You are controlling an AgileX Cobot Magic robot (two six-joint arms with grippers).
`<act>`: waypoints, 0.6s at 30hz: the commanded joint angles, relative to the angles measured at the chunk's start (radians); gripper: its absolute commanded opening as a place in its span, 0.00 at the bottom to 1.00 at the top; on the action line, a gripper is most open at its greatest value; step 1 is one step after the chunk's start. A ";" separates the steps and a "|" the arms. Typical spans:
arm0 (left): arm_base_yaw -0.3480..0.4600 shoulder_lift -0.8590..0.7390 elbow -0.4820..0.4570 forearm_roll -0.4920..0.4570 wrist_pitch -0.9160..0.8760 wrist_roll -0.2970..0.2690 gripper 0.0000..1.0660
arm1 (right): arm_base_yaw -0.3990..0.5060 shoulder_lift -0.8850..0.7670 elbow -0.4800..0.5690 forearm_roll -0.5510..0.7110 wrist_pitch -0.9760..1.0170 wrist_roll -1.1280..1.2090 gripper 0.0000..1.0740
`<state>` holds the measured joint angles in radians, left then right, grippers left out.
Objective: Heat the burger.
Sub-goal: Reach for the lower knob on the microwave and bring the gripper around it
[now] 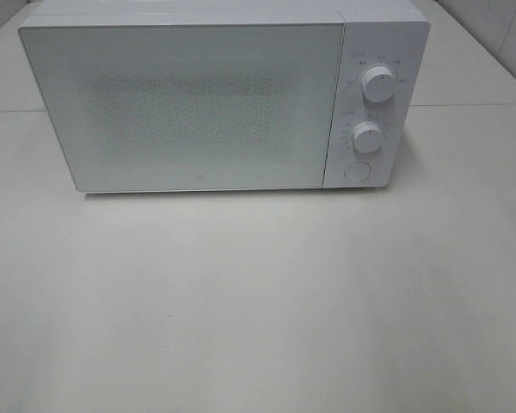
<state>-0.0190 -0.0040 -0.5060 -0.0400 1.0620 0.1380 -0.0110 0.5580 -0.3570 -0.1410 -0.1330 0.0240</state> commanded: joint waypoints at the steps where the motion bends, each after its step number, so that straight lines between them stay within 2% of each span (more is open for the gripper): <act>1: -0.005 -0.020 0.000 -0.007 -0.016 -0.006 0.98 | 0.003 0.038 0.021 -0.013 -0.124 -0.009 0.71; 3: -0.005 -0.020 0.000 -0.007 -0.016 -0.006 0.98 | 0.003 0.166 0.080 -0.009 -0.359 -0.007 0.71; 12: -0.005 -0.020 0.000 -0.007 -0.016 -0.006 0.98 | 0.003 0.462 0.113 -0.007 -0.661 -0.007 0.71; 15: -0.005 -0.020 0.000 -0.007 -0.016 -0.006 0.98 | 0.003 0.499 0.113 -0.002 -0.694 -0.007 0.71; 17: -0.005 -0.020 0.000 -0.008 -0.016 -0.006 0.98 | 0.003 0.611 0.113 0.000 -0.792 0.009 0.71; 18: -0.005 -0.020 0.000 -0.008 -0.016 -0.006 0.98 | 0.003 0.611 0.113 0.000 -0.792 0.009 0.71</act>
<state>-0.0190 -0.0040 -0.5060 -0.0400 1.0620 0.1380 -0.0110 1.1540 -0.2420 -0.1400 -0.8800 0.0270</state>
